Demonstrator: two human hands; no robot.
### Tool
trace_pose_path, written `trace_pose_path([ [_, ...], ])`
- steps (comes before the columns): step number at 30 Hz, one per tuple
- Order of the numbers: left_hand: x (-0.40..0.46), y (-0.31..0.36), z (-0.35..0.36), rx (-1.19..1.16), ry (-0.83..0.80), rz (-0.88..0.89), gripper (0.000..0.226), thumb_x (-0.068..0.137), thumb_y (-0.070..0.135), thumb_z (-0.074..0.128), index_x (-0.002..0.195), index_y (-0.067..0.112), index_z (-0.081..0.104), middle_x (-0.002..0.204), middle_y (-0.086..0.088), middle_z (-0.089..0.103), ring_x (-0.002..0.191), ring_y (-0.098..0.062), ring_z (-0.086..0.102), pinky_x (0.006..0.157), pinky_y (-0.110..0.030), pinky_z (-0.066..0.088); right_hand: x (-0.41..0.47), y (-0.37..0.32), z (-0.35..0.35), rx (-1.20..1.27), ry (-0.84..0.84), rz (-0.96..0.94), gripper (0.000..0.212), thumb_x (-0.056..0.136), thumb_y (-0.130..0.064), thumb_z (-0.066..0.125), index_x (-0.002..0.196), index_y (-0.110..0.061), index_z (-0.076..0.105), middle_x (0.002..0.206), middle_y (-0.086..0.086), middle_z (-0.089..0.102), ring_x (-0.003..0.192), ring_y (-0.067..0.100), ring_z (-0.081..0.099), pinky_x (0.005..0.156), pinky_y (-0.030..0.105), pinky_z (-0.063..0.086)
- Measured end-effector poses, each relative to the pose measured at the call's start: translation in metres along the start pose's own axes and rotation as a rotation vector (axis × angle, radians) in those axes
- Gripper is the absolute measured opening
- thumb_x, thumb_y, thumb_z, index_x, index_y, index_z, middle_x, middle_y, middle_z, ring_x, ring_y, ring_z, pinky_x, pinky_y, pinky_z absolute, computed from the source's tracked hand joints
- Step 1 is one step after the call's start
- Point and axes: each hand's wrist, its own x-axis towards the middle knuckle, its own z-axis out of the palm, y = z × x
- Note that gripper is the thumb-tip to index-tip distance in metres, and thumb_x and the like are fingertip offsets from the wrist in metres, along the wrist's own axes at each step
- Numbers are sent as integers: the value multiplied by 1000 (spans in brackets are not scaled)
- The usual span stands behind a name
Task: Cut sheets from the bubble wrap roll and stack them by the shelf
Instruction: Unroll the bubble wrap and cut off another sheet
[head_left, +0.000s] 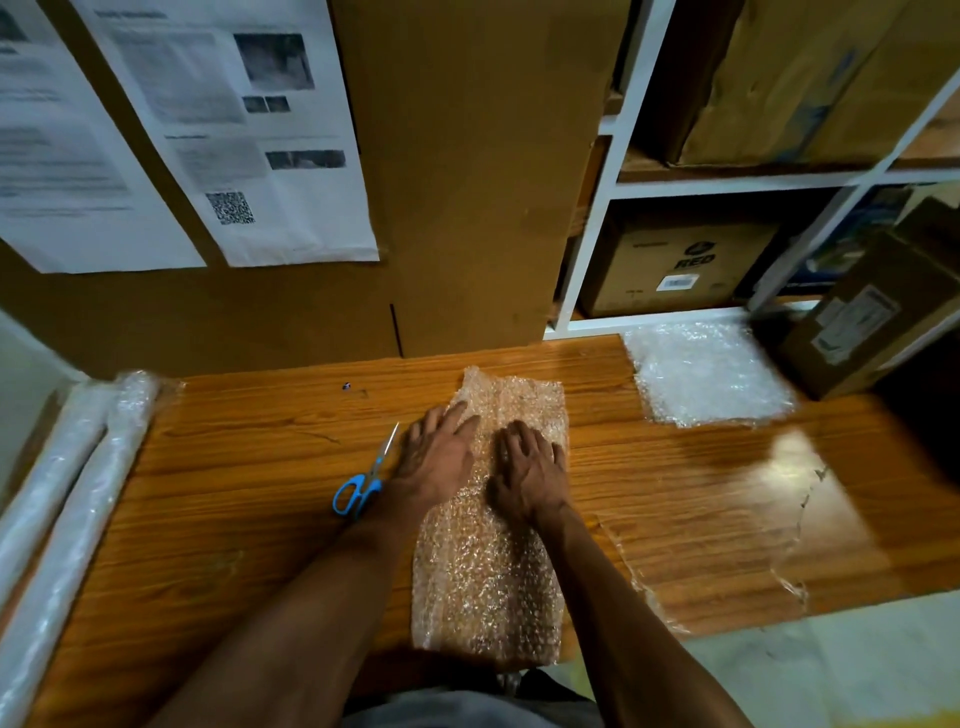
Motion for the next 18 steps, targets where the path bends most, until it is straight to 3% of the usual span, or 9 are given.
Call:
trace_pose_path([
  [2,7,-1,8,15,-104,20,68,102,36,49,161,37,17,172,8,3,157,-31,1,124,-57,14,9,4,0,-15,-61,-4,80,103,-57,33,167,-25,-3,174,6,-12,161,31,-7,126,57,-5],
  [7,26,-30,16,76,-254,-191,73,106,54,32,164,30,-5,172,6,-13,156,-39,-13,123,-62,0,19,26,5,-30,-104,22,79,101,-65,20,165,-32,-13,171,1,-23,160,29,-15,126,63,-8],
  [10,34,-30,8,67,-221,-255,74,106,58,24,164,21,-3,172,1,-11,157,-38,-10,122,-60,1,21,23,6,-30,-71,25,84,98,-67,22,166,-30,-11,170,4,-23,159,31,-16,126,62,-10],
  [13,42,-23,8,36,-142,-172,73,106,54,28,164,23,-4,172,1,-13,157,-36,-9,123,-58,5,24,18,9,2,-38,34,88,94,-67,21,167,-27,-7,171,8,-21,159,33,-16,127,62,-6],
  [16,49,-24,14,59,-196,-114,73,106,59,25,163,30,-9,170,5,-20,156,-34,-16,123,-58,2,27,19,13,9,-44,37,87,94,-68,18,166,-29,-12,170,7,-24,159,33,-18,127,62,-7],
  [18,54,-28,14,52,-267,-194,75,104,64,20,162,30,-12,168,8,-23,155,-36,-20,122,-60,-2,28,23,13,-12,-53,39,86,95,-70,17,165,-31,-14,170,6,-25,158,33,-19,126,63,-9],
])
